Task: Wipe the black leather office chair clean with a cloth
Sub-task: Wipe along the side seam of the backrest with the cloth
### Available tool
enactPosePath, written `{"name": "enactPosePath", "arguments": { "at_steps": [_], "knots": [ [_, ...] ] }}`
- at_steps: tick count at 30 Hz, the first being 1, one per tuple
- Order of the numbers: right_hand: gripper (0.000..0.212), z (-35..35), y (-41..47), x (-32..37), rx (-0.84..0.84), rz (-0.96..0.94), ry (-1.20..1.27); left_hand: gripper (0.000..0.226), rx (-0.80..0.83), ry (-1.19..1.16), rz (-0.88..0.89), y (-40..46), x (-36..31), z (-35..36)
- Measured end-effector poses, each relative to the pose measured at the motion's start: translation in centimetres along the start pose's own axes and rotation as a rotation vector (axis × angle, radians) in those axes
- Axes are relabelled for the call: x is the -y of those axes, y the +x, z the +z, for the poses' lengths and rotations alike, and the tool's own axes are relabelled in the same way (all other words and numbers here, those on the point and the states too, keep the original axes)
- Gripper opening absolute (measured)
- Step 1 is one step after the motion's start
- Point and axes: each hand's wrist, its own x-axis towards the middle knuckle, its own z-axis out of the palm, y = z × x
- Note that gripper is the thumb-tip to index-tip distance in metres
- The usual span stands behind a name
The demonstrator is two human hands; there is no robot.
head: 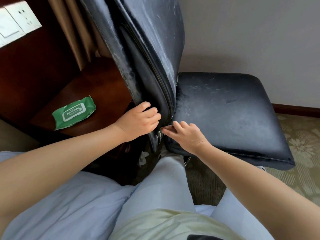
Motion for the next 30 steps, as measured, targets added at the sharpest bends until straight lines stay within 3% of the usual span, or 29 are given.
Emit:
{"name": "enactPosePath", "arguments": {
  "at_steps": [6, 12, 23, 30],
  "knots": [
    [0.058, -0.1, 2.1, 2.9, 0.119, 0.047, 0.064, 0.028, 0.013, 0.027, -0.009, -0.3, 0.1, 0.7],
    [0.062, -0.9, 2.6, 0.4, 0.137, 0.05, -0.056, 0.026, 0.039, 0.017, 0.007, -0.7, 0.7, 1.3],
    [0.072, -0.6, 0.5, -3.0, -0.049, -0.019, -0.119, 0.037, -0.003, 0.0, -0.038, -0.6, 0.7, 1.2],
    [0.069, -0.3, 0.6, -2.2, -0.053, -0.016, -0.073, 0.034, -0.015, 0.028, -0.045, -0.5, 0.6, 1.3]
  ]
}}
